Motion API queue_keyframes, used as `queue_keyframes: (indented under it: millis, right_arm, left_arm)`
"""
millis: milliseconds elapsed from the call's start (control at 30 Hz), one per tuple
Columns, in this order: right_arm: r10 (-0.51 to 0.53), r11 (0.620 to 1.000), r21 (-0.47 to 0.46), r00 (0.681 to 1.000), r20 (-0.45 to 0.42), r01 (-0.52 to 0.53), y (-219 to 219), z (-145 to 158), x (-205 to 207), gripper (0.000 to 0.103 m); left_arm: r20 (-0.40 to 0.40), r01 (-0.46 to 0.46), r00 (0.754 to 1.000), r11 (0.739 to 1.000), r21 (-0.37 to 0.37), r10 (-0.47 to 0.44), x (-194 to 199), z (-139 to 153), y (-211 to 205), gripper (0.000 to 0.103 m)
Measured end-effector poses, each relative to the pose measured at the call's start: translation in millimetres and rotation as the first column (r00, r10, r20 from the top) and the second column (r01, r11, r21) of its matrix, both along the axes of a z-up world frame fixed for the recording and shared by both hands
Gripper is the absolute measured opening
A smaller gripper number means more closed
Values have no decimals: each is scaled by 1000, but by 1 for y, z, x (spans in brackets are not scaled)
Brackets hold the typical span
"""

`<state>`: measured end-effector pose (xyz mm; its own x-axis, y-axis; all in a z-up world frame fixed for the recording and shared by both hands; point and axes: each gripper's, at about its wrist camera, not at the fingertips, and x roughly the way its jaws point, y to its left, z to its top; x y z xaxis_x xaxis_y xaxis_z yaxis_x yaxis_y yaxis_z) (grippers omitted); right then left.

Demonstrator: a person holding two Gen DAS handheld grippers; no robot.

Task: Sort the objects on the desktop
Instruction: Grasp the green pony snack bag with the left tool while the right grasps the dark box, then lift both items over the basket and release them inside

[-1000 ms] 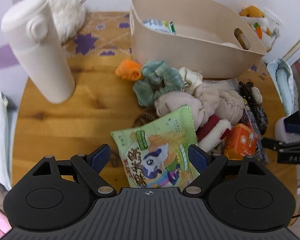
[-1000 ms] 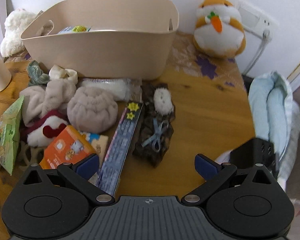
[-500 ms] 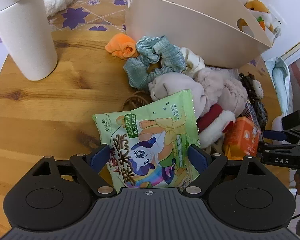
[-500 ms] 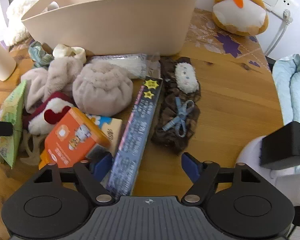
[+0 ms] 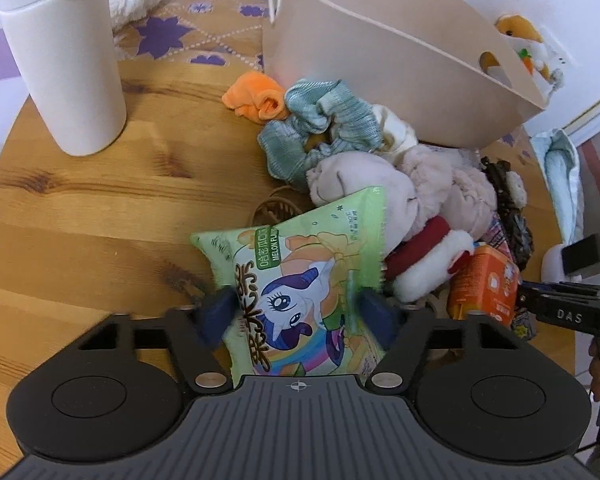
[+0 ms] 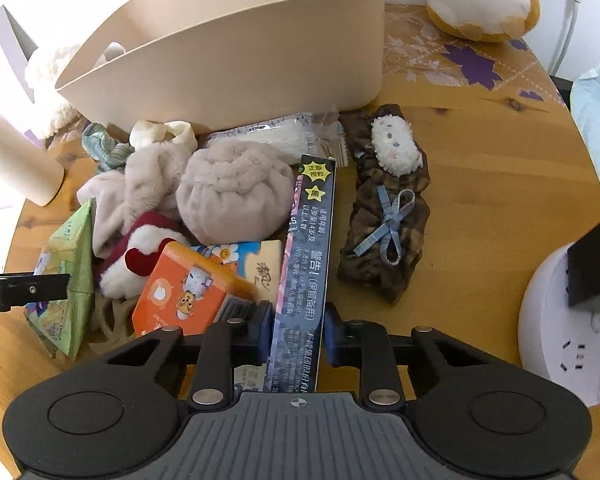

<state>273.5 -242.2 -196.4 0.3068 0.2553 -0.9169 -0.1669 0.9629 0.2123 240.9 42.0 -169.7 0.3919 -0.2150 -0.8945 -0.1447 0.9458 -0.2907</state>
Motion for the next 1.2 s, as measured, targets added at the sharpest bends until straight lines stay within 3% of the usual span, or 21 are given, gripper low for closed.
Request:
queue_keyframes:
  millis: [233, 633, 1200]
  right_arm:
    - [-29, 999, 27, 1000, -2, 29, -9, 2, -10, 22]
    - [-41, 995, 89, 999, 32, 38, -34, 30, -40, 22]
    - [-41, 989, 147, 977, 207, 10, -60, 97, -36, 22]
  left_arm:
    - [24, -7, 1000, 1000, 1, 7, -11, 8, 1, 52]
    - [110, 55, 992, 998, 27, -58, -23, 42, -3, 50]
    - [307, 87, 944, 990, 113, -118, 5, 118, -11, 50]
